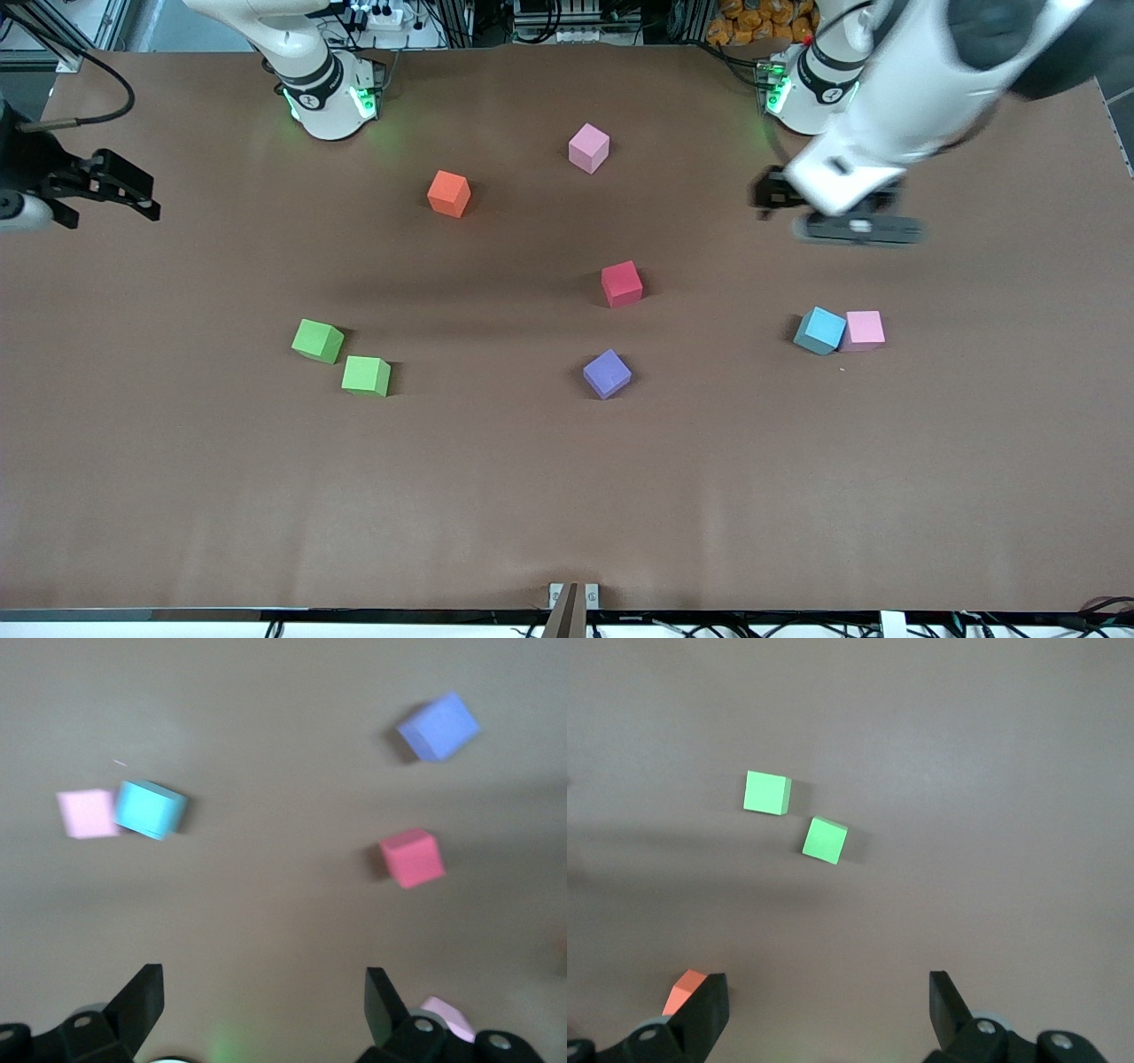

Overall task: Arrange blocks into number 1
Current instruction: 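Reach the left gripper to the light pink cube while the right gripper reaches green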

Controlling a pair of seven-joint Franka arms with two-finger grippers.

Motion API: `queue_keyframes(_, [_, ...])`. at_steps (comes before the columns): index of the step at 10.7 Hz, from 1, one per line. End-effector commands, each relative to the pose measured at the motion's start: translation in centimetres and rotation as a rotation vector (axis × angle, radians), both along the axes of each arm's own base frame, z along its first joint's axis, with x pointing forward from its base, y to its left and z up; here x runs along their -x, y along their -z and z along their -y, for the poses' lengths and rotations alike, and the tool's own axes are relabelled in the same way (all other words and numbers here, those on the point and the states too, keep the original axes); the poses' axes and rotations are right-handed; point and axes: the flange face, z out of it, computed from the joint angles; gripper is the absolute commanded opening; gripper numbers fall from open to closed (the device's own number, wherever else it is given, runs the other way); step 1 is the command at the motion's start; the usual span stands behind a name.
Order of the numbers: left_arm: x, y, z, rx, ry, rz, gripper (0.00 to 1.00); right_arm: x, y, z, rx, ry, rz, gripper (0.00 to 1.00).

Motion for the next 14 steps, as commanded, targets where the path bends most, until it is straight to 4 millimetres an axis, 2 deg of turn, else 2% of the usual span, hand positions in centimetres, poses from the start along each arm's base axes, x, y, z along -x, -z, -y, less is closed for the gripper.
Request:
queue_keyframes(1, [4.8,5.6,5.9,0.022,-0.128,-0.043,1.00,-1.2,3.4,0.2,-0.017,-0.009,-0.056,1.00])
queue_keyframes(4, [12.4,12.1,14.5,-0.027,-0.270,-0.093,1.00,-4.1,9.6,-0.2,-0.012,-0.001,-0.127,1.00])
queue_keyframes(6, [17.6,16.2,17.0,-0.035,-0.321,-0.083,1.00,-4.4,15.3,-0.4,-0.007,0.006,-0.132,1.00])
queue_keyframes(8, [21.5,19.7,17.4,-0.053,-0.387,-0.081,1.00,-3.8,20.6,-1.0,-0.006,-0.004,-0.103,1.00])
queue_keyframes(9, [23.0,20.7,18.0,-0.046,-0.487,-0.113,1.00,-3.4,22.6,-1.1,-0.006,-0.004,-0.094,1.00])
queue_keyframes(10, [24.9,21.3,18.9,-0.047,-0.575,-0.123,1.00,-3.3,24.5,-1.1,-0.004,-0.005,-0.091,1.00])
queue_keyframes(11, [26.0,22.4,18.8,-0.040,-0.639,-0.117,1.00,-3.6,26.2,-1.3,-0.004,-0.007,-0.080,1.00])
queue_keyframes(12, [27.9,23.5,18.8,-0.021,-0.651,-0.105,1.00,-4.0,28.2,-1.8,-0.003,-0.016,-0.080,1.00])
queue_keyframes(14, [30.0,25.0,18.4,0.011,-0.708,-0.096,1.00,-4.2,30.9,-2.1,-0.002,-0.020,-0.086,1.00])
